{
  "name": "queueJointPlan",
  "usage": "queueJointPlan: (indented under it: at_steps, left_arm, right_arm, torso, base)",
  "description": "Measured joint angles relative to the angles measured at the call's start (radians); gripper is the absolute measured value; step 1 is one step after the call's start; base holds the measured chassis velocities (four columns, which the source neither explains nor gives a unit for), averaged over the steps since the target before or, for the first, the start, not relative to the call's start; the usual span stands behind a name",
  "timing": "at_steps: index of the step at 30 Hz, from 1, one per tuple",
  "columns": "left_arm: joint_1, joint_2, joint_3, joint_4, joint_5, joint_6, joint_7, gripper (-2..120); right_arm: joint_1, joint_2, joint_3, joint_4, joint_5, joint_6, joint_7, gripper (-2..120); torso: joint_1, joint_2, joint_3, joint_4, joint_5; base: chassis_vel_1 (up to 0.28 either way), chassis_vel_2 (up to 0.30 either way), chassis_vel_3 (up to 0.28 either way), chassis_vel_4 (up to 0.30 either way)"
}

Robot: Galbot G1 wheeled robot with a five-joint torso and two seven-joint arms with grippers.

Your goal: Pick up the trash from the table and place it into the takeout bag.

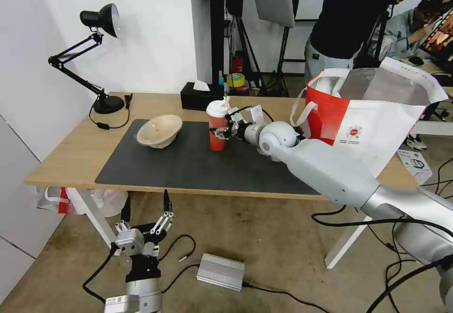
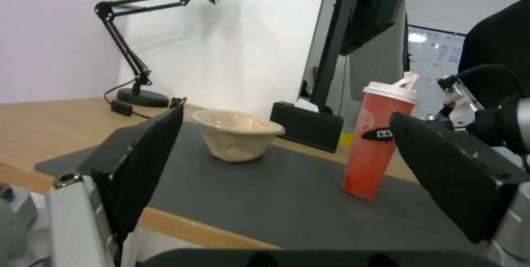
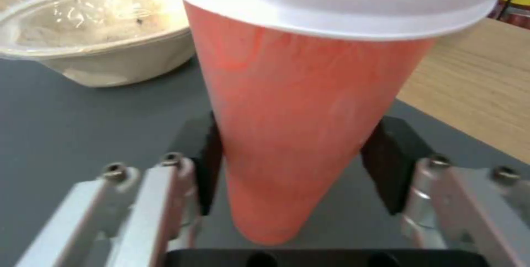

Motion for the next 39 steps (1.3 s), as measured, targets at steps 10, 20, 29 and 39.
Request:
queueJointPlan:
  at_steps: [10,20,29,39]
  left_arm:
    - [-0.002,-0.001,0.002,0.005,0.000,-0.004,0.000,100]
    - [-0.006,-0.003,0.007,0.007,0.000,-0.003,0.000,100]
    - [-0.005,-0.007,0.007,0.004,0.003,-0.001,0.000,100]
    - [0.001,-0.008,0.003,-0.004,0.006,0.000,0.000,100]
  right_arm:
    - [-0.002,-0.006,-0.003,0.004,0.000,0.007,-0.004,15]
    - [-0.002,-0.041,-0.003,0.052,0.002,0.016,-0.005,3]
    - [0.004,-0.087,0.009,0.116,0.011,0.016,0.000,3]
    - [-0.007,-0.145,0.077,0.190,0.040,0.016,0.020,3]
  torso:
    - [0.000,0.000,0.000,0.0000,0.0000]
    - [0.000,0.000,0.000,0.0000,0.0000]
    - [0.000,0.000,0.000,0.0000,0.0000]
    - [0.000,0.000,0.000,0.0001,0.0001]
  base:
    - [0.000,0.000,0.000,0.000]
    - [0.000,0.000,0.000,0.000]
    - [0.000,0.000,0.000,0.000]
    - [0.000,0.000,0.000,0.000]
